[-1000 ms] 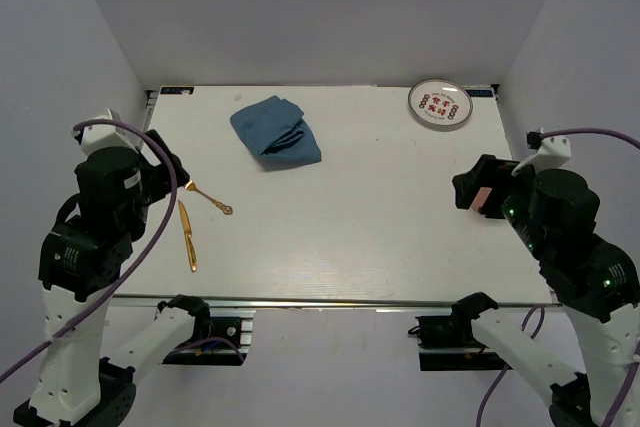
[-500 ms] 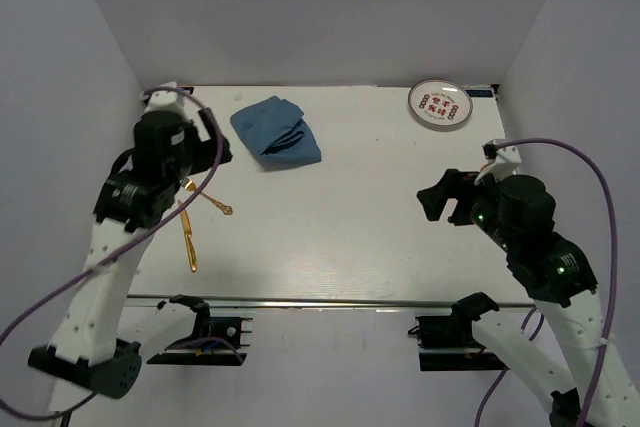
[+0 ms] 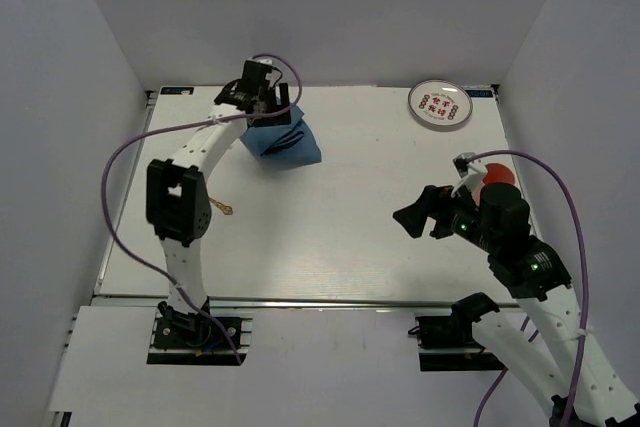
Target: Set the dinner table for one person
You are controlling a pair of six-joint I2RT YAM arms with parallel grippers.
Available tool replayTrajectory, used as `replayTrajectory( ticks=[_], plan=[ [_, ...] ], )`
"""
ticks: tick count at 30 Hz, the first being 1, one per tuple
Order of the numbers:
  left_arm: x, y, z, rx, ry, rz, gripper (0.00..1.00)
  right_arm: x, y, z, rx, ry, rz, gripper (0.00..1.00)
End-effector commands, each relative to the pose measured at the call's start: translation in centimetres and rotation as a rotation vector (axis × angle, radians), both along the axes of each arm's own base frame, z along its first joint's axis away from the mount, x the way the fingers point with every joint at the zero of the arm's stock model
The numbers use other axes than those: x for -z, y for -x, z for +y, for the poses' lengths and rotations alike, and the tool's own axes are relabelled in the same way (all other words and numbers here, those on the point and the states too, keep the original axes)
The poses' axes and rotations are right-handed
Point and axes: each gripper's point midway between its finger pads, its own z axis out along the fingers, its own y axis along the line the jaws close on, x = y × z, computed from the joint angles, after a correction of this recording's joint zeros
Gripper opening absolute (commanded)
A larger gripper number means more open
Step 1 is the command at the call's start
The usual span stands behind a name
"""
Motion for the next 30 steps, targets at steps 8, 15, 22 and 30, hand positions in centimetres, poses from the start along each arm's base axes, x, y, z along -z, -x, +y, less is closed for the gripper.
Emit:
replayTrajectory(
  ticks=[8, 15, 22, 30],
  plan=[
    [3.0, -8.4, -2.9, 0.127, -0.089, -0.117, 0.83, 1.2, 2.7, 1.8, -0.158, -0.084, -0.012, 0.89],
    [5.3, -9.3, -3.3, 0.109, -0.096, -0.147, 0.82, 4.0, 3.6, 2.5, -0.198, -0.115, 0.050, 0.89],
    [6.0, -9.9, -5.7, 0.175, -0.031, -0.162, 0.82, 5.1, 3.3, 2.6, -0.194, -0.106, 0.080, 0.89],
    [7.3, -11.2, -7.1, 0.177, -0.046, -0.176, 0.82, 5.6, 3.2, 2.5, -0.190, -0.085, 0.089, 0.89]
  ],
)
